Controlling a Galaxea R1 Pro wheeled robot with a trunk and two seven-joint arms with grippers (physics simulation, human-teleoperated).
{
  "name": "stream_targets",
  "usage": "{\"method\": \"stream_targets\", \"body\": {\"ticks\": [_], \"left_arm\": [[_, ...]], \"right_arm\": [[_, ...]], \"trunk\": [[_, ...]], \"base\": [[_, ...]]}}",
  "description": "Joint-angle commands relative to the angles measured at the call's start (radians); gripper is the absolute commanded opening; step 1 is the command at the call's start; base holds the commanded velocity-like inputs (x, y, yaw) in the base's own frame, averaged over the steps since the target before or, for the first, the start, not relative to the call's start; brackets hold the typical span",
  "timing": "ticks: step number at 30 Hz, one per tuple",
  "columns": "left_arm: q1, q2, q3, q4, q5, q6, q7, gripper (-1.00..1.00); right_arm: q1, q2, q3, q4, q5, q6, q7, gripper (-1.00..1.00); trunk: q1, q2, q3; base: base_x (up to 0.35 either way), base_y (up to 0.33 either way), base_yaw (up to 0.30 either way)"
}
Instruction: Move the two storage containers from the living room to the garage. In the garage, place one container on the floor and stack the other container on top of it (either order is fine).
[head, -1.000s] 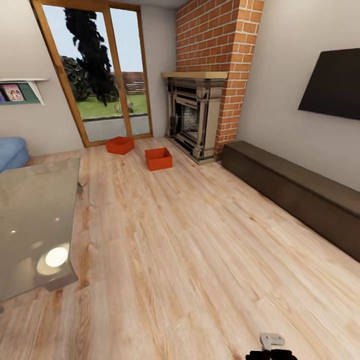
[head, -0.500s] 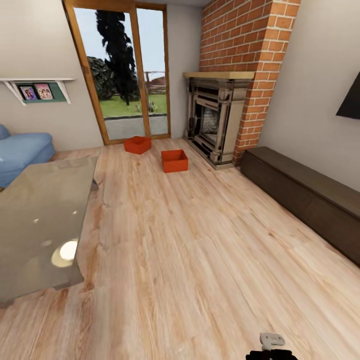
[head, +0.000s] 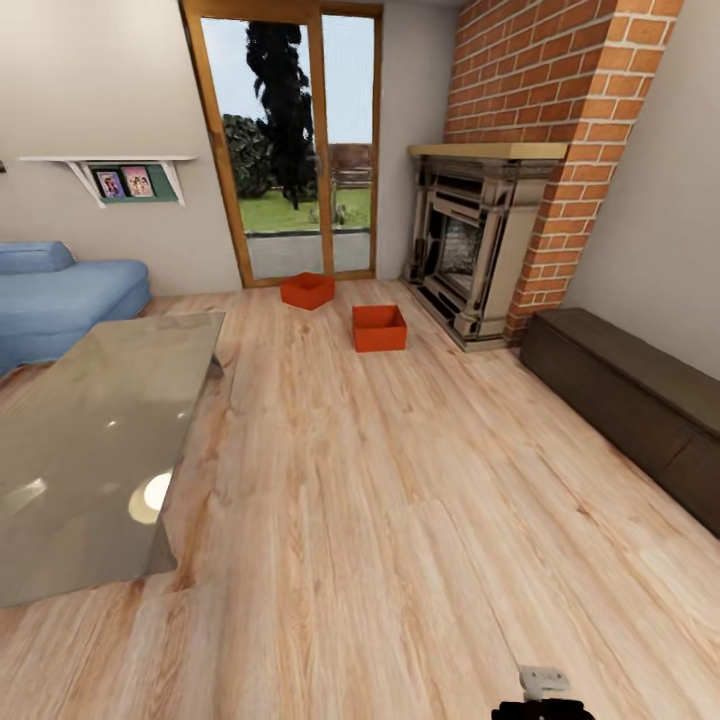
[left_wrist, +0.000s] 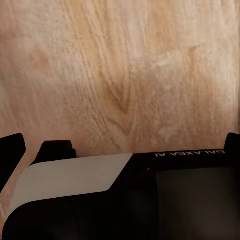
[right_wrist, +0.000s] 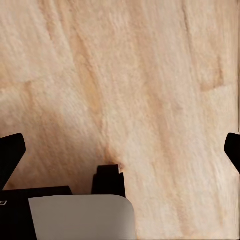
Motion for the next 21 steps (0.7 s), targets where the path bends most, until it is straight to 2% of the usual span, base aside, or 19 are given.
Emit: {"method": "stream_targets", "body": {"ticks": [1,21], "left_arm": [[0.000,0.000,-0.002,-0.001,-0.001,0.000,0.000,1.00],[0.000,0.000,-0.001,-0.001,-0.001,0.001,0.000,1.00]], "right_arm": [[0.000,-0.001,0.008,-0.002,-0.009,0.005,0.001,1.00],[0.000,-0.001,0.008,-0.001,-0.009,0.005,0.001,1.00]], "trunk": [[0.000,0.000,-0.001],[0.000,0.000,-0.001]], "base": [[0.291,-0.164,0.087],[0.291,-0.164,0.009]]}}
